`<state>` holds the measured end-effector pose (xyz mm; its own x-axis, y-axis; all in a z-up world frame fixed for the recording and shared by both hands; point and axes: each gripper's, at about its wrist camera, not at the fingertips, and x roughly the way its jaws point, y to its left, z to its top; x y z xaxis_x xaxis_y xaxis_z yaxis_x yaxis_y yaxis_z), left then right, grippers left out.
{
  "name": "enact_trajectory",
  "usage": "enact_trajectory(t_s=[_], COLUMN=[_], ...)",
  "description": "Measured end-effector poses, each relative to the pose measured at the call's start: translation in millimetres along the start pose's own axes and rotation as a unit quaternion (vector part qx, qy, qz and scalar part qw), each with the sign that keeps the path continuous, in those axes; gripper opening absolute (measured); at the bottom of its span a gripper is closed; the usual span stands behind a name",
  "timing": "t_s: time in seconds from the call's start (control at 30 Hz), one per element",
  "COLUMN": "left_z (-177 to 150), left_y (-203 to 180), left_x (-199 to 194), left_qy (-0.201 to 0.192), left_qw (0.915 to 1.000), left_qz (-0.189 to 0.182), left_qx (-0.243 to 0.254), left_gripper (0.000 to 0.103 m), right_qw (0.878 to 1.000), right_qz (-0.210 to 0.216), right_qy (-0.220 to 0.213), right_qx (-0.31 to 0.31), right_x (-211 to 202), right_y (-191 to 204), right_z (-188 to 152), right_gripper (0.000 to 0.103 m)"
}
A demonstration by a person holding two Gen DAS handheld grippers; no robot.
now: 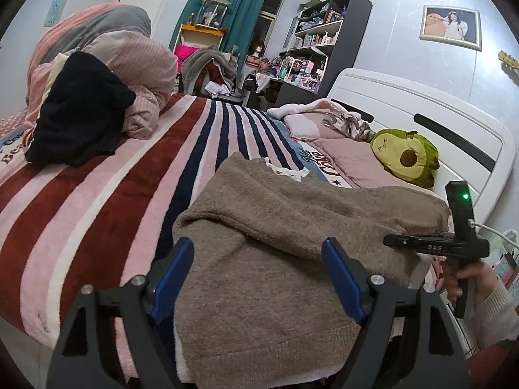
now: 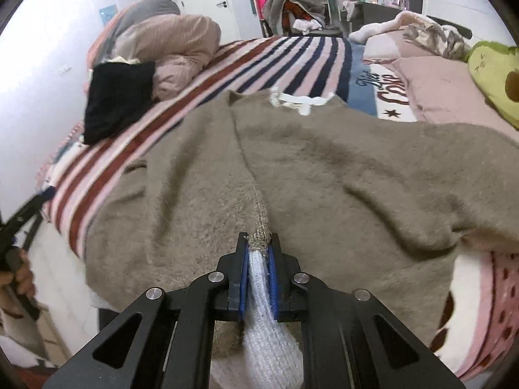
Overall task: Fold small clothes
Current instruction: 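Grasp the other sleeve's white cuff with the right gripper, then carry the sleeve across the sweater body with the right gripper and release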
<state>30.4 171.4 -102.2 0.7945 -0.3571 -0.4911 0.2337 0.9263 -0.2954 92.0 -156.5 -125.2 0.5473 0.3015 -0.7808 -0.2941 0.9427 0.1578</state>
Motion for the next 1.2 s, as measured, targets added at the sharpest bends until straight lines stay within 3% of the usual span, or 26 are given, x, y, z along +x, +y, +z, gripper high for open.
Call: enact_trajectory(t_s=[0.13, 0.3, 0.43, 0.53, 0.67, 0.9, 1.2], left_z=[2.1, 9.3, 18.1, 25.9, 35.8, 45.2, 54.4], left_y=[-5.9, -19.5, -38.8, -54.9, -82.1, -111.1, -140.0], left_x=[-2.4, 1.4, 4.2, 9.2, 19.7, 35.7, 54.6], left_qy=[0.005, 0.012, 0.007, 0.004, -0.002, -0.002, -0.002], left_qw=[0.9999, 0.9993, 0.9988, 0.9985, 0.9979, 0.9979, 0.9970], left_qz=[0.012, 0.030, 0.038, 0.040, 0.044, 0.055, 0.072], left_qx=[0.008, 0.017, 0.029, 0.038, 0.048, 0.034, 0.029], left_gripper=[0.078, 0.078, 0.080, 0.081, 0.082, 0.082, 0.082], right_qw=[1.000, 1.000, 0.999, 0.995, 0.988, 0.964, 0.944], right_qz=[-0.014, 0.008, 0.035, 0.034, -0.032, -0.026, -0.007], right_qy=[0.003, 0.015, -0.009, -0.049, -0.090, -0.129, -0.202], right_qx=[0.003, 0.020, 0.033, 0.078, 0.122, 0.231, 0.262], right_x=[4.6, 15.6, -0.4, -29.1, -55.3, -67.0, -82.7], right_y=[-11.8, -17.4, -32.9, -71.7, -128.2, -223.2, -270.5], right_z=[2.8, -0.8, -7.0, -12.0, -29.6, -66.9, -71.1], right_gripper=[0.005, 0.013, 0.032, 0.038, 0.056, 0.059, 0.061])
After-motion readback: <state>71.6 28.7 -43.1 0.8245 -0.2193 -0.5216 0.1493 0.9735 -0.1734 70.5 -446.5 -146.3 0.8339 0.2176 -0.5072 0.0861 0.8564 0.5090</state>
